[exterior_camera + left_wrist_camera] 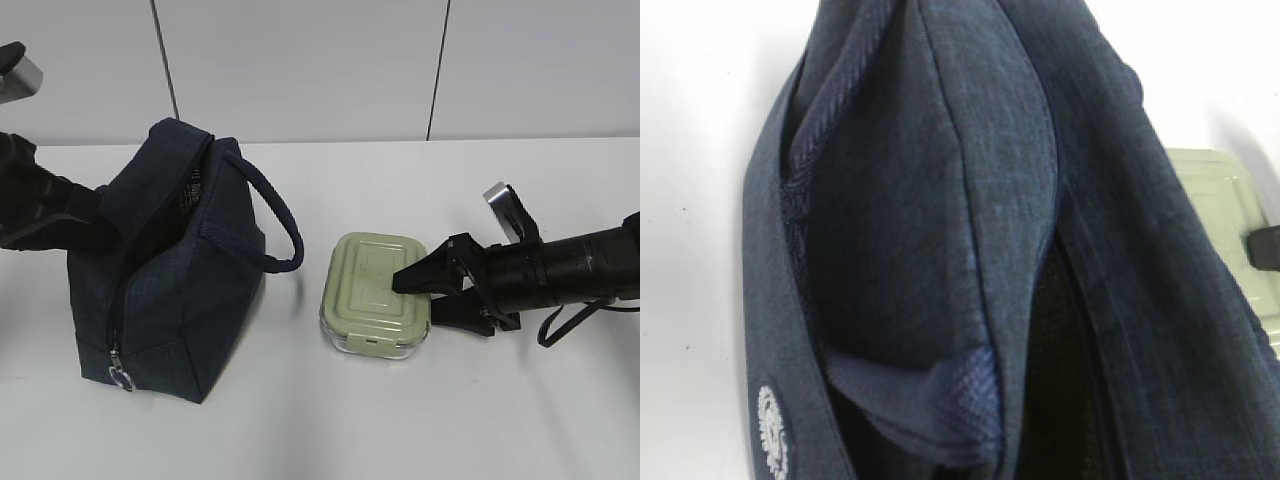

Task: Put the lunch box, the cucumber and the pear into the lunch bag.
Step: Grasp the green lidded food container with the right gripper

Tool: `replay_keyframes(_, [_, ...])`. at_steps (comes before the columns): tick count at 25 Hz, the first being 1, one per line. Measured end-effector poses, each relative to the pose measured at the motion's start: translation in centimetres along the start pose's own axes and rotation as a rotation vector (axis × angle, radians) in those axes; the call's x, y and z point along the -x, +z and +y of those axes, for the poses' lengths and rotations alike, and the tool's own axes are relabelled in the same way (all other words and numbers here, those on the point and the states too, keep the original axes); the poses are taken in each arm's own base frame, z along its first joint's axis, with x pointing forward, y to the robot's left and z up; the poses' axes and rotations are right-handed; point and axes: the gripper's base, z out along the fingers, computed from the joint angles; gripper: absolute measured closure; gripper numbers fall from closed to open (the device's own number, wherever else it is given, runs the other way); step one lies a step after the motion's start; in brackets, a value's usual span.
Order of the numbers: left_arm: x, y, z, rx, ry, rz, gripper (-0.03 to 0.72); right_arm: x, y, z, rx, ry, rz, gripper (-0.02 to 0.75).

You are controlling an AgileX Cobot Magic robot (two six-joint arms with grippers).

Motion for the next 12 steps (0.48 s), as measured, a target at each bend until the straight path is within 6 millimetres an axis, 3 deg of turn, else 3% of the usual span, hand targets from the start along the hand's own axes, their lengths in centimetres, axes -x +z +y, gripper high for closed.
replay_keyframes(6, [0.01, 0.00, 0.01, 0.001, 0.000, -0.001, 0.687, 0.05, 0.00, 0.15, 0.017, 0.005, -0.006, 0.352])
replay_keyframes(12, [0.02, 0.00, 0.01, 0.001, 0.000, -0.002, 0.687, 0.02, 0.00, 0.29, 0.031, 0.005, -0.002, 0.371])
